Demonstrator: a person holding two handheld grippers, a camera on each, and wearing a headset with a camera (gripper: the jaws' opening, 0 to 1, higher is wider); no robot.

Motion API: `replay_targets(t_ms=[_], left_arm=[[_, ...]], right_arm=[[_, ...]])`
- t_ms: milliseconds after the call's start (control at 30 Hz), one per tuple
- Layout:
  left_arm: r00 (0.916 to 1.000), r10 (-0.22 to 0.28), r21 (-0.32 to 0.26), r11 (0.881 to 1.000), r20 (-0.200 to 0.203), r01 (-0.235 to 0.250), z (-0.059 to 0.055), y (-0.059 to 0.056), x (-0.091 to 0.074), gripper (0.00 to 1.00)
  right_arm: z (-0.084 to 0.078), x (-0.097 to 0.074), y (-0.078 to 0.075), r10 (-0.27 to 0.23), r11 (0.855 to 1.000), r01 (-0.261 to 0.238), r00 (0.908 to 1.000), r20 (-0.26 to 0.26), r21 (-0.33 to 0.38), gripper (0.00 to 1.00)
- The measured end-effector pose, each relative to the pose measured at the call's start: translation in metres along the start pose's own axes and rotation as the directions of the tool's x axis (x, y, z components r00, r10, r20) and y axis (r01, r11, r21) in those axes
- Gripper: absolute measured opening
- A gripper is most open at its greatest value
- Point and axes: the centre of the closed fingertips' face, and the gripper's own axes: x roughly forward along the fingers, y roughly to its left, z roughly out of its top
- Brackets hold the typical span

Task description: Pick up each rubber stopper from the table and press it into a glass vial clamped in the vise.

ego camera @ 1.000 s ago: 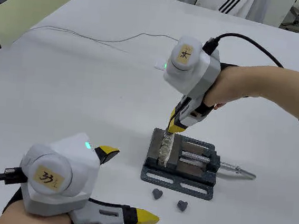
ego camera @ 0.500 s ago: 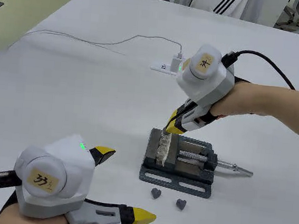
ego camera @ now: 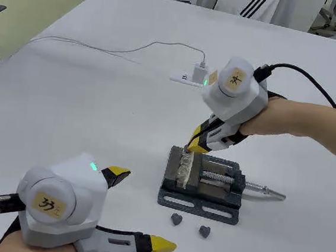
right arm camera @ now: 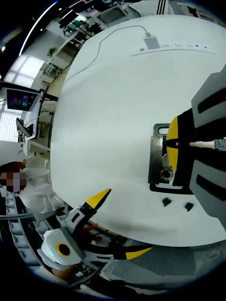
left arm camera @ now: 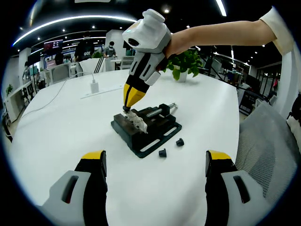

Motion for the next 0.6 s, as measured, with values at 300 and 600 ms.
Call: replay_targets(t_ms=[300, 600], left_arm=[[1.0, -0.003, -0.001, 1.0, -0.004, 0.003, -0.002, -0.001, 0.0, 0.85], [1.0, -0.006, -0.005, 1.0, -0.006, 0.006, -0.003, 0.0, 0.0, 0.85]], right_arm=[[0.0, -0.001, 0.0, -0.005, 1.0, 0.005, 1.0, 0.007, -0.004, 0.0], [-0.022, -0.001, -0.007, -0.006, 1.0, 0.006, 0.9999, -0.013, 0.0, 0.22]])
